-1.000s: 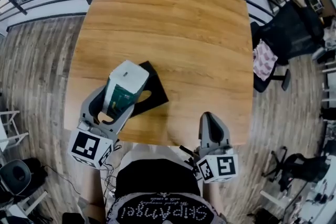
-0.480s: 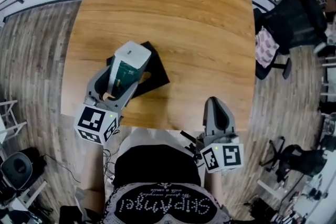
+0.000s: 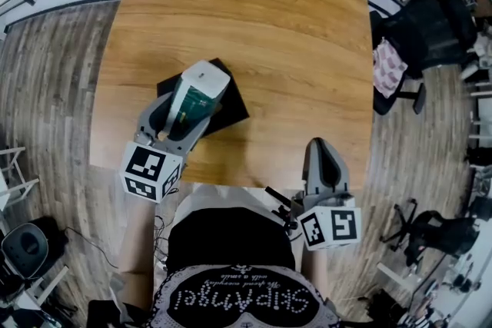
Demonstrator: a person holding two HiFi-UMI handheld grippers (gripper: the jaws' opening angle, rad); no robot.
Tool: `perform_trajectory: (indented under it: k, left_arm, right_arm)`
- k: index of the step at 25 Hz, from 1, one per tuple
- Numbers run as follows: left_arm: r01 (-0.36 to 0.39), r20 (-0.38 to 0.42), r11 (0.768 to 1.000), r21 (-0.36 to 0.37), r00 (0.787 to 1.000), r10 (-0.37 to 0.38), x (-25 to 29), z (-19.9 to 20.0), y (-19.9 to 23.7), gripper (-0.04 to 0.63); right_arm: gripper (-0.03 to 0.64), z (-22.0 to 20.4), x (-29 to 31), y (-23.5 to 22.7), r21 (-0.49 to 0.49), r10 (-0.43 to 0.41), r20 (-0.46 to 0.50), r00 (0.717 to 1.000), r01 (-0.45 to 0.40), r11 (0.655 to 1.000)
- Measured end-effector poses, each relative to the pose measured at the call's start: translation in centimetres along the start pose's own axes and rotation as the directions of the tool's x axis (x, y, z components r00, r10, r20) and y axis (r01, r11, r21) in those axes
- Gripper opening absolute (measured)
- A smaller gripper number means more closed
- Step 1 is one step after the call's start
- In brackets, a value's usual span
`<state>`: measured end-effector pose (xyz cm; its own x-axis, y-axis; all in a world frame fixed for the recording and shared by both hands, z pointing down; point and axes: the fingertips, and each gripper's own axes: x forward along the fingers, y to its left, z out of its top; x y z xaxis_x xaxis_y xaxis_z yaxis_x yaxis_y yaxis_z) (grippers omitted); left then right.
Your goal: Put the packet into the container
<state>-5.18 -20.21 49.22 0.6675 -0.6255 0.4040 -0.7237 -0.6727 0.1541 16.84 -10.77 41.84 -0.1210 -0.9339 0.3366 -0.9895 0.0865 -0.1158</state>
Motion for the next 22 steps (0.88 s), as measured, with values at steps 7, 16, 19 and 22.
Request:
perform_trajectory:
  k: [7, 16, 19, 22]
  left_arm:
    - [0.018, -0.042, 0.998, 0.057, 0.999, -0.016, 1.0, -1.0, -0.4, 0.353]
    - [0.061, -0.109, 0.991, 0.117, 0.993, -0.048, 1.5, -2.7, -0.9, 0.353]
    - [0.074, -0.141, 0.986, 0.152, 0.989, -0.052, 1.8, -3.4, -1.0, 0.353]
    - [0.088, -0.177, 0.979, 0.183, 0.983, -0.055, 2.0, -4.0, -1.5, 0.353]
  right_arm:
    - [0.04, -0.1, -0.2, 0.2, 0.005, 0.002, -0.002, 1.0, -0.002, 1.0]
    - [0.04, -0.2, -0.3, 0.3, 0.011, -0.005, 0.003, 1.0, 0.005, 1.0]
    - [0.04, -0.2, -0.2, 0.2, 0.012, -0.006, 0.003, 1.0, 0.006, 1.0]
    - [0.04, 0.0, -0.2, -0.2, 0.013, -0.005, 0.002, 1.0, 0.005, 1.0]
